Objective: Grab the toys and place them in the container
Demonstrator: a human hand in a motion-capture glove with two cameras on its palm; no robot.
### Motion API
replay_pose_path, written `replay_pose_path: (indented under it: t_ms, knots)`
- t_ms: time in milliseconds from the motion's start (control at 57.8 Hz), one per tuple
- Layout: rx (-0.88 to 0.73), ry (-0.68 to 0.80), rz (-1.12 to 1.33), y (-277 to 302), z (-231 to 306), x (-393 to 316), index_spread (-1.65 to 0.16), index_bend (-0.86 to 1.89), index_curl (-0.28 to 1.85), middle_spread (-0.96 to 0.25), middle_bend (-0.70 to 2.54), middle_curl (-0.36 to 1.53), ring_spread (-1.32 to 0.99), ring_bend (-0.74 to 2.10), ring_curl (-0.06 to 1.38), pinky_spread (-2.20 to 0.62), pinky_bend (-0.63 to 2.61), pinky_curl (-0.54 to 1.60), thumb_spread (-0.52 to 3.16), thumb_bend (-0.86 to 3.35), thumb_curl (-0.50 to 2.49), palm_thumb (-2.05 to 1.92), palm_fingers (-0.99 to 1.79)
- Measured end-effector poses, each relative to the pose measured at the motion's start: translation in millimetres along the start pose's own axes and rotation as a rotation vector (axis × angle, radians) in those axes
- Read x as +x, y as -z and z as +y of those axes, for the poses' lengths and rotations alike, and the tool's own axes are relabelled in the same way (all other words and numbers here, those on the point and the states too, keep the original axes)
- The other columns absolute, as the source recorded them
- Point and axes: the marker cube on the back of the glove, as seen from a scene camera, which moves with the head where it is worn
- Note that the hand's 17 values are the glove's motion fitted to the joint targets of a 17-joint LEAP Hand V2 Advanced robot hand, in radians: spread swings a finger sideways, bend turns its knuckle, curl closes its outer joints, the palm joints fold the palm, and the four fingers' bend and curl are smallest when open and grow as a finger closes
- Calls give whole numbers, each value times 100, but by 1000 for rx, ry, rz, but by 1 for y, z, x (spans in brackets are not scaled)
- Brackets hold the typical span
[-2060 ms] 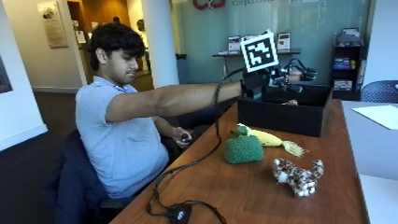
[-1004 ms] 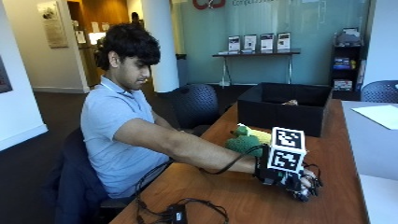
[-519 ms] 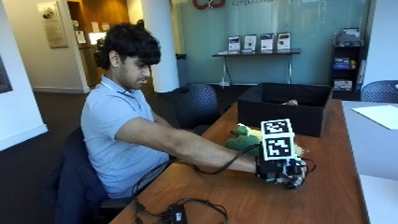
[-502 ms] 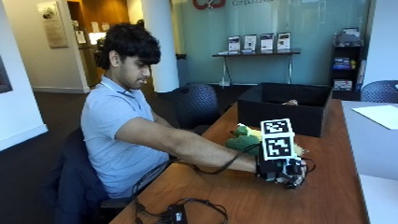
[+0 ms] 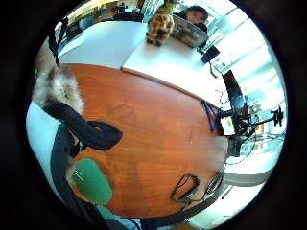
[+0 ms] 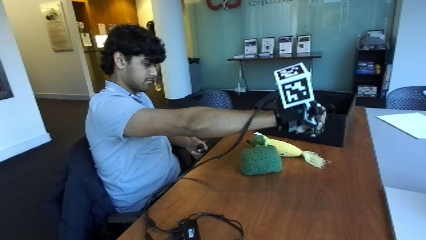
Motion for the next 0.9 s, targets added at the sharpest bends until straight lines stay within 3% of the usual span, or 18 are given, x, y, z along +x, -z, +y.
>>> replay_pose_path:
  t_ms: [312,519,710,779,883,900]
  knots:
    - [36,210,-38,50,-29,-170,-14,47,100,-29,48,70,-28,98,57,-40,113,48,114,18,72,75,90]
    - [11,347,-66,44,-26,-278,-14,44,106,-30,48,77,-29,100,59,-40,117,49,109,15,77,76,94]
    - [-45,392,-155,26,-14,-333,-14,42,111,-32,47,84,-29,102,61,-40,118,50,106,12,81,76,95]
    - [-159,371,-182,15,-10,-345,-15,40,113,-30,37,83,-27,100,61,-40,118,50,108,7,79,69,79]
    - [-284,384,-250,3,-5,-357,-19,38,107,-18,13,74,-16,60,57,-25,121,54,124,-14,61,17,-8]
    - [-287,391,-256,1,-5,-358,-21,36,104,-16,15,73,-14,55,56,-22,121,53,124,-14,59,11,-12]
